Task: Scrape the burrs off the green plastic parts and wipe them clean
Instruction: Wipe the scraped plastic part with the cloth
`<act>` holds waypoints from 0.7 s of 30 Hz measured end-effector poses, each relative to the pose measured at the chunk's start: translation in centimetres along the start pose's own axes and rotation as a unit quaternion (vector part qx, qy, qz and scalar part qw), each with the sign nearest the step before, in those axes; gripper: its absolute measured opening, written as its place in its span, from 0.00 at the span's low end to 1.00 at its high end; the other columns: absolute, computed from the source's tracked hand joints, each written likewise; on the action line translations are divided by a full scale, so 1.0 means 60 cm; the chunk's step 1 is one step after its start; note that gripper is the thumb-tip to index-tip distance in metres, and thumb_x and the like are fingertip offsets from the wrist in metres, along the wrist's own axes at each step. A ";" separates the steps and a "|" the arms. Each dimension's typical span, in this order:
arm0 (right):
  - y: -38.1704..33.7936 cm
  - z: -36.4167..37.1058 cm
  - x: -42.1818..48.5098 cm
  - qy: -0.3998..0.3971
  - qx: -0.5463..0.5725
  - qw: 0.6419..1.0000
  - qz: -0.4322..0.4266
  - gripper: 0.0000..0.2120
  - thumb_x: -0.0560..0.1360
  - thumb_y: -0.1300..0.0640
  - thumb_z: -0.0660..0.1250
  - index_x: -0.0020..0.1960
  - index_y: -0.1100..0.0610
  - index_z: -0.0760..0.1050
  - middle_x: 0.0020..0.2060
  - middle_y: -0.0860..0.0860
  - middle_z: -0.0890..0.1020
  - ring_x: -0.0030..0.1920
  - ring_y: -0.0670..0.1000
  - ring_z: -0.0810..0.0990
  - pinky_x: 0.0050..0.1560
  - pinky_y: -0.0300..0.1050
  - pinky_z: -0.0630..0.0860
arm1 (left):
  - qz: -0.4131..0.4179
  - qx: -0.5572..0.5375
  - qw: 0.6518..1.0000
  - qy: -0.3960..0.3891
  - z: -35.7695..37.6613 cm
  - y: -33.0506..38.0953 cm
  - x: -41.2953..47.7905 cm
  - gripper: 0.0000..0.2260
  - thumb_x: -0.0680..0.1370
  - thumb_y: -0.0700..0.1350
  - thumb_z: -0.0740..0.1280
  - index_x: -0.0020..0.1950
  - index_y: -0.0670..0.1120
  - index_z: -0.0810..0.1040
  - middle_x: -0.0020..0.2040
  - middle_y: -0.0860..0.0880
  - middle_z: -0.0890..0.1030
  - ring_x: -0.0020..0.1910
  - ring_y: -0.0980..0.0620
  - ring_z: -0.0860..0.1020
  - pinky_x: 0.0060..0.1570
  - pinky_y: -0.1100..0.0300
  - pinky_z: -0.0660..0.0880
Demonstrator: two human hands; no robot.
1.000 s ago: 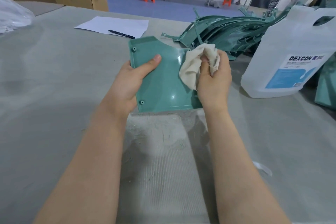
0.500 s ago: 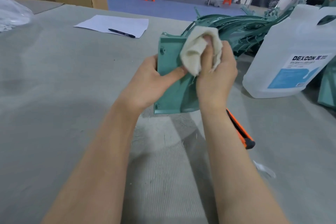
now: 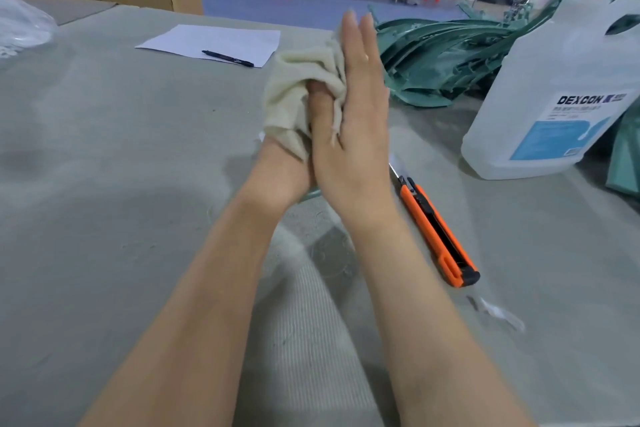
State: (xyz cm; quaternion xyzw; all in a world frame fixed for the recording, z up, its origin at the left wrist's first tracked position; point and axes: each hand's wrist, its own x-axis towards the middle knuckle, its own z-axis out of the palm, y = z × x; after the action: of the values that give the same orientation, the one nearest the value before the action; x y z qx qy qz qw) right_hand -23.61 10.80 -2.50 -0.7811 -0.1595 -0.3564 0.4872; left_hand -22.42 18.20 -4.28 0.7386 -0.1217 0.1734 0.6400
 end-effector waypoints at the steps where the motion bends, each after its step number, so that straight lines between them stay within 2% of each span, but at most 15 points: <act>1: 0.002 -0.004 0.003 0.000 -0.009 1.000 -0.004 0.24 0.79 0.60 0.57 0.74 0.60 0.64 0.74 0.57 0.65 0.76 0.55 0.59 0.74 0.65 0.51 | 0.025 0.015 1.000 -0.005 0.003 0.004 0.002 0.16 0.82 0.43 0.56 0.69 0.43 0.66 0.58 0.51 0.72 0.61 0.53 0.72 0.51 0.78 0.63; 2: 0.007 -0.010 0.005 0.013 -0.018 1.000 -0.010 0.20 0.78 0.60 0.57 0.70 0.61 0.69 0.69 0.57 0.71 0.73 0.58 0.65 0.72 0.67 0.54 | 0.053 0.032 0.998 -0.027 0.007 0.012 0.003 0.15 0.80 0.44 0.55 0.67 0.44 0.66 0.58 0.51 0.72 0.60 0.52 0.71 0.55 0.76 0.63; 3: 0.012 -0.016 0.007 0.037 -0.030 0.999 -0.019 0.17 0.77 0.61 0.57 0.64 0.62 0.73 0.61 0.58 0.76 0.67 0.60 0.71 0.69 0.70 0.58 | 0.063 0.052 0.996 -0.045 0.007 0.016 0.004 0.13 0.78 0.43 0.55 0.62 0.44 0.69 0.54 0.52 0.74 0.55 0.54 0.71 0.55 0.76 0.64; 5: 0.021 -0.022 0.008 0.079 -0.061 0.994 -0.038 0.14 0.76 0.63 0.58 0.57 0.64 0.76 0.50 0.57 0.79 0.55 0.60 0.76 0.62 0.70 0.64 | 0.061 0.074 0.994 -0.055 0.006 0.022 0.004 0.06 0.78 0.42 0.59 0.51 0.46 0.74 0.41 0.59 0.76 0.43 0.60 0.73 0.46 0.75 0.70; 7: 0.030 -0.025 0.010 0.089 -0.077 0.992 -0.038 0.12 0.76 0.64 0.59 0.56 0.63 0.77 0.47 0.55 0.80 0.50 0.56 0.77 0.61 0.68 0.66 | 0.056 0.062 0.994 -0.067 -0.002 0.022 0.006 0.05 0.77 0.41 0.64 0.44 0.50 0.75 0.36 0.61 0.77 0.37 0.64 0.74 0.41 0.72 0.72; 10: 0.058 -0.038 0.018 0.087 -0.083 0.993 0.008 0.11 0.77 0.66 0.61 0.58 0.61 0.76 0.44 0.49 0.79 0.44 0.49 0.74 0.63 0.65 0.67 | 0.050 0.064 0.995 -0.064 -0.018 0.029 0.009 0.08 0.78 0.41 0.67 0.43 0.54 0.77 0.38 0.62 0.79 0.37 0.66 0.76 0.40 0.70 0.73; 12: 0.072 -0.043 0.020 0.108 -0.080 0.990 0.037 0.13 0.76 0.68 0.62 0.59 0.61 0.75 0.42 0.48 0.77 0.42 0.49 0.73 0.62 0.62 0.70 | 0.041 0.071 0.994 -0.074 -0.015 0.033 0.008 0.03 0.79 0.43 0.67 0.50 0.50 0.80 0.42 0.60 0.81 0.41 0.62 0.79 0.43 0.68 0.75; 13: 0.075 -0.044 0.020 0.129 -0.068 0.988 0.054 0.14 0.76 0.68 0.60 0.60 0.62 0.74 0.43 0.49 0.78 0.43 0.51 0.74 0.61 0.56 0.72 | 0.038 0.083 0.993 -0.074 -0.010 0.032 0.006 0.05 0.79 0.43 0.67 0.52 0.46 0.81 0.44 0.56 0.83 0.44 0.59 0.81 0.45 0.65 0.75; 14: 0.078 -0.047 0.021 0.160 -0.049 0.983 0.078 0.14 0.76 0.66 0.58 0.61 0.64 0.73 0.45 0.51 0.78 0.45 0.50 0.74 0.59 0.44 0.74 | 0.035 0.089 0.993 -0.073 -0.006 0.031 0.004 0.07 0.79 0.44 0.66 0.54 0.43 0.81 0.46 0.52 0.84 0.47 0.55 0.81 0.47 0.62 0.76; 15: 0.081 -0.052 0.024 0.202 -0.020 0.973 0.113 0.15 0.77 0.65 0.56 0.61 0.65 0.73 0.47 0.52 0.78 0.45 0.47 0.73 0.54 0.32 0.71 | 0.031 0.089 0.994 -0.063 -0.003 0.030 0.004 0.08 0.79 0.44 0.66 0.55 0.43 0.81 0.47 0.50 0.84 0.48 0.52 0.81 0.50 0.58 0.78; 16: 0.084 -0.060 0.027 0.244 0.013 0.957 0.154 0.14 0.78 0.65 0.56 0.60 0.66 0.73 0.47 0.52 0.77 0.45 0.45 0.72 0.49 0.27 0.69 | 0.028 0.081 0.996 -0.039 -0.004 0.029 0.005 0.08 0.79 0.45 0.66 0.55 0.44 0.80 0.47 0.52 0.83 0.48 0.52 0.82 0.51 0.55 0.78; 18: 0.092 -0.077 0.034 0.290 0.050 0.928 0.230 0.10 0.79 0.64 0.57 0.56 0.65 0.74 0.46 0.52 0.76 0.46 0.47 0.72 0.47 0.31 0.69 | 0.051 0.088 0.994 0.048 -0.013 0.023 0.012 0.07 0.79 0.48 0.65 0.54 0.48 0.80 0.40 0.55 0.81 0.43 0.49 0.81 0.47 0.49 0.79; 20: 0.093 -0.083 0.036 0.260 0.064 0.916 0.300 0.08 0.80 0.60 0.58 0.54 0.61 0.75 0.46 0.51 0.76 0.47 0.50 0.74 0.51 0.43 0.72 | 0.086 0.141 0.979 0.121 -0.020 0.014 0.015 0.09 0.80 0.48 0.63 0.56 0.50 0.79 0.34 0.53 0.78 0.37 0.45 0.79 0.43 0.48 0.79; 21: 0.088 -0.079 0.036 0.221 0.113 0.909 0.335 0.09 0.81 0.57 0.58 0.52 0.58 0.75 0.46 0.51 0.77 0.48 0.52 0.76 0.55 0.49 0.74 | 0.106 0.177 0.970 0.131 -0.020 0.009 0.015 0.11 0.79 0.45 0.62 0.60 0.49 0.79 0.37 0.48 0.80 0.37 0.44 0.77 0.44 0.52 0.77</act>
State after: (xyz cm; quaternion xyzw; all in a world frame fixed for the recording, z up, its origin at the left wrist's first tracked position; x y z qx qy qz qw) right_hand -20.83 3.90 -3.09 -0.6293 0.1843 -0.3153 0.6860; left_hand -21.94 19.35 -3.27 0.7938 -0.0821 0.3539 0.4877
